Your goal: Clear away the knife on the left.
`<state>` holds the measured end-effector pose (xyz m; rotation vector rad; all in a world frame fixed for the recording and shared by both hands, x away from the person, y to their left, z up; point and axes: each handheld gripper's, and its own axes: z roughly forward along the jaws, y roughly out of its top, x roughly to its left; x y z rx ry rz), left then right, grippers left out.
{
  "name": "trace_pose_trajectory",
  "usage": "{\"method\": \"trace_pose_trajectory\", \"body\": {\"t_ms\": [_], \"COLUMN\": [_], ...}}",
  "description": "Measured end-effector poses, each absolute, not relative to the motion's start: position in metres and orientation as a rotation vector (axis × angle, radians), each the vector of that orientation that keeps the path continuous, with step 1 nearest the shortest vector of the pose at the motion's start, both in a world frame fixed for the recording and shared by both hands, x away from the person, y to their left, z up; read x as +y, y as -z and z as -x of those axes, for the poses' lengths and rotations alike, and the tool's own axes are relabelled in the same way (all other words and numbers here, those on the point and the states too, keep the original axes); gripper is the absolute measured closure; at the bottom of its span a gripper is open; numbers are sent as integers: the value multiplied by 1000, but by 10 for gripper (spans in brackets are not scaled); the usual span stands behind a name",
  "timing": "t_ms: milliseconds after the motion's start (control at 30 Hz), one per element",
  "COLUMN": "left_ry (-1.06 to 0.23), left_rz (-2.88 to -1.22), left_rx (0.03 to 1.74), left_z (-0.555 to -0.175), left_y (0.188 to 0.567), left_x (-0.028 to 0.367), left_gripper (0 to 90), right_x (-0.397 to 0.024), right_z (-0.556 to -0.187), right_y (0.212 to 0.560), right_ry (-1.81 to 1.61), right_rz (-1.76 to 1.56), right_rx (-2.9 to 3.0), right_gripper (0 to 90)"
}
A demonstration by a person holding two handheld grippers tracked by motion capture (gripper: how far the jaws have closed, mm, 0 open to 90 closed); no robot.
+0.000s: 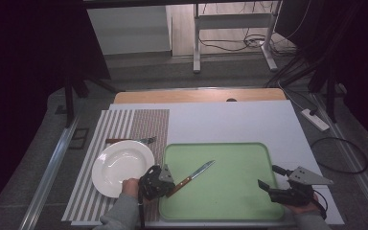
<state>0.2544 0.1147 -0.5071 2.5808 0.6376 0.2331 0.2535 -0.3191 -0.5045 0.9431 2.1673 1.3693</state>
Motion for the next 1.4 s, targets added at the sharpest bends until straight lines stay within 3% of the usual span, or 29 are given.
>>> {"method": "trace_pose_trajectory", "body": {"t_ms": [1400], "left_ry": [-168], "left_rz": [-2611], "left_rx": [438], "left_z": [-227], "left_y": [509], "left_x": [73], "left_gripper": [879], "right_x": [-319], "right_z": [-254], "right_y": [504], "right_ry": [-1367], "right_rz": [-940], "right_rx": [2166], "right_gripper": [211]}}
